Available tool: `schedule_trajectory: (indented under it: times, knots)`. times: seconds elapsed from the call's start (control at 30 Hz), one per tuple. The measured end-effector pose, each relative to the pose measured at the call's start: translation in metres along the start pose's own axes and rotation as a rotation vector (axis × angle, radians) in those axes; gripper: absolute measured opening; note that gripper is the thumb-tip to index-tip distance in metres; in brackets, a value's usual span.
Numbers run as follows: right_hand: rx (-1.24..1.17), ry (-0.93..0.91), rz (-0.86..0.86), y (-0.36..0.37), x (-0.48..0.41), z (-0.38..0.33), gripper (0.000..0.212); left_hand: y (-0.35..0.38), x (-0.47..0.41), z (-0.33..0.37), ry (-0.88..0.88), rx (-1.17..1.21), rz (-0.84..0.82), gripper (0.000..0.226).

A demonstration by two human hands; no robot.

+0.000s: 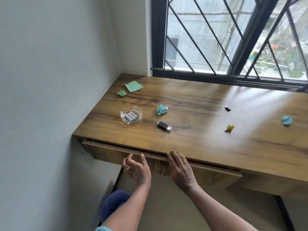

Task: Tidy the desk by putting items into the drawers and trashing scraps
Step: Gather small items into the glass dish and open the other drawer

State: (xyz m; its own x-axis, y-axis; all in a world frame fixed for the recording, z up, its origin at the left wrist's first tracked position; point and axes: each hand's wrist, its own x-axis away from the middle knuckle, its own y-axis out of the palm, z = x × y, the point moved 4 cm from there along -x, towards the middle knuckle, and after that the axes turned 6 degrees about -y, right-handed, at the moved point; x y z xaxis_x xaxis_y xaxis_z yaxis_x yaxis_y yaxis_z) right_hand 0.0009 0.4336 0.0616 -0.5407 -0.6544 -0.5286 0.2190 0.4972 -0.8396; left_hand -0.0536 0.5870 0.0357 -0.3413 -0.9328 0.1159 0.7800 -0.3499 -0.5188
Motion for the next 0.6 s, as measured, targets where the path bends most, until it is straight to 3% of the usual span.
schedule_trajectory:
  times: [0.07, 0.13, 0.17, 0.27, 0.33, 0.4, 0.47, 0.6]
  knots:
    - [0.035, -0.01, -0.066, -0.001, 0.015, 0.001, 0.04, -0.006, 0.007, -0.005, -0.166, 0.043, -0.026, 0.057]
    - [0.057, -0.039, -0.13, -0.004, 0.022, -0.003, 0.048, -0.015, 0.013, -0.003, -0.173, 0.029, -0.031, 0.052]
    - [0.062, -0.03, -0.158, -0.005, 0.025, -0.005, 0.052, -0.02, 0.015, 0.004, -0.031, -0.041, -0.023, 0.049]
    - [0.042, 0.071, -0.238, -0.011, 0.021, -0.012, 0.054, -0.016, 0.02, 0.02, 0.709, -0.383, -0.097, 0.039]
    - [0.028, 0.163, -0.283, -0.012, 0.017, -0.017, 0.054, -0.009, 0.019, 0.024, 0.95, -0.62, -0.291, 0.041]
    - [0.035, 0.242, -0.306, -0.012, 0.013, -0.02, 0.053, -0.013, 0.017, 0.023, 0.96, -0.765, -0.406, 0.049]
    - [0.014, 0.274, -0.295, -0.014, 0.01, -0.022, 0.051, -0.019, 0.018, 0.026, 0.914, -0.852, -0.405, 0.058]
    - [-0.017, 0.269, -0.225, -0.023, 0.011, -0.028, 0.042, -0.024, 0.037, 0.032, 0.807, -0.836, -0.457, 0.06]
